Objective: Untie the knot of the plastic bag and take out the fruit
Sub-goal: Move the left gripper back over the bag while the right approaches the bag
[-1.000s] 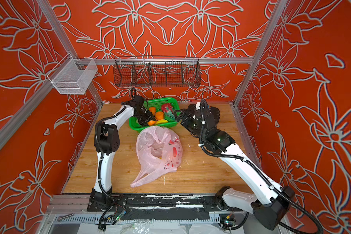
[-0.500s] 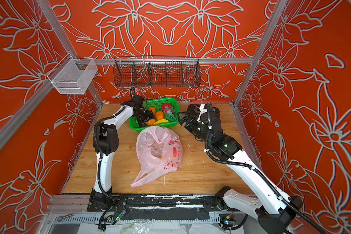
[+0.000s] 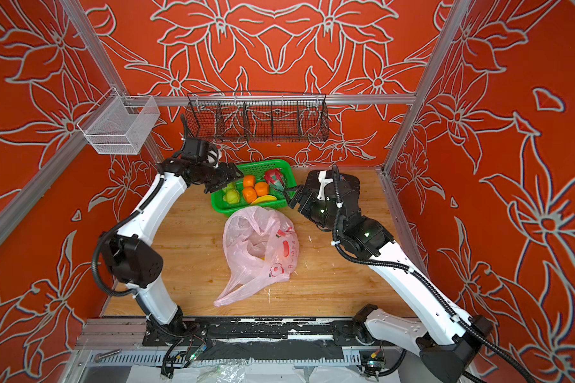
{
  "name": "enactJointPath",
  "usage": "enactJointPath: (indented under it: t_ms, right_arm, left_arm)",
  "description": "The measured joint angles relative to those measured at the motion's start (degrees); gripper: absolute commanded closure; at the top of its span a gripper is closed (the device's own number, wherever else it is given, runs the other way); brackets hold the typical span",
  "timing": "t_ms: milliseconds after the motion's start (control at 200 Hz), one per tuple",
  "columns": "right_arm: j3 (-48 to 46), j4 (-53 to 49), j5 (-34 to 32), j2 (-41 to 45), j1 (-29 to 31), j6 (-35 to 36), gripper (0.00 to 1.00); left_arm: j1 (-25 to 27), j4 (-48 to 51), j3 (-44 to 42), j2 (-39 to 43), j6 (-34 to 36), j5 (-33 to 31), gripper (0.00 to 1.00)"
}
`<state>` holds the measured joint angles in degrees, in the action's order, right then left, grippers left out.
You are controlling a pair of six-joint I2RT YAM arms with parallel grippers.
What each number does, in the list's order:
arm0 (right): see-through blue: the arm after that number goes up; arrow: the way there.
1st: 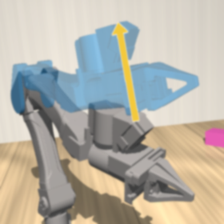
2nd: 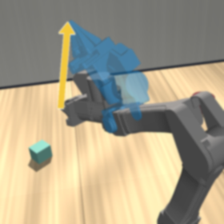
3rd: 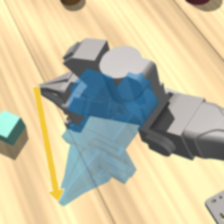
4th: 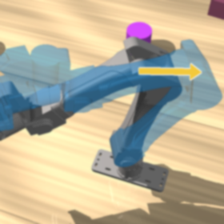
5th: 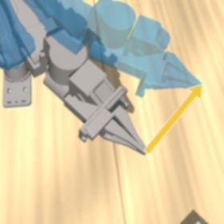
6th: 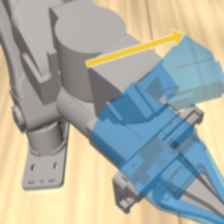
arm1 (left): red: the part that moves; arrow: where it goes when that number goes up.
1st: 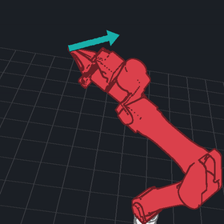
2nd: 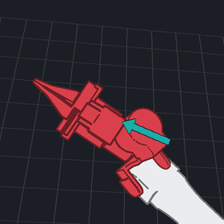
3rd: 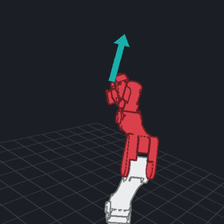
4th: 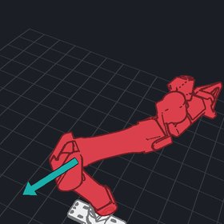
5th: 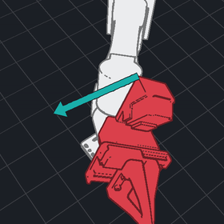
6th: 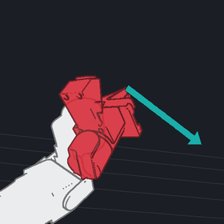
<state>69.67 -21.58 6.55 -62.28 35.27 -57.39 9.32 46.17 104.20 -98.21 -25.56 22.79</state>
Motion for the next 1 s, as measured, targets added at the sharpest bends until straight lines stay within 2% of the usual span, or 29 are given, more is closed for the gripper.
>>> enactJointPath:
  t_ms: [95,220,395,595,811,891,1001]
  right_arm:
    - [0.0,-0.9,0.3,-0.2,0.4,0.5,0.06]
    - [0.0,-2.7,0.5,-0.5,1.3,1.7,0.07]
    - [0.0,-4.2,1.2,-1.8,2.8,2.9,0.08]
    - [2.8,-7.6,1.0,-5.9,6.9,7.3,0.11]
    - [4.5,-10.5,-0.8,-11.8,13.8,12.3,0.21]
    - [4.7,-11.3,-1.3,-14.8,15.5,13.2,0.33]
    - [4.9,-12.8,-1.3,-19.5,17.3,14.8,0.41]
  left_arm:
    - [0.0,-3.0,-5.6,7.3,4.1,4.5,0.17]
    - [0.5,-4.5,-12.5,14.7,13.6,9.4,0.17]
    - [2.6,-1.9,-19.3,18.1,26.5,8.3,0.16]
    - [4.3,0.9,-19.8,13.9,33.7,4.0,0.15]
    - [6.3,1.3,-15.9,2.4,35.9,2.3,0.17]
    - [7.0,1.3,-15.3,-0.7,36.2,1.0,0.24]
    - [7.4,1.8,-14.4,-3.5,35.7,-1.2,0.41]
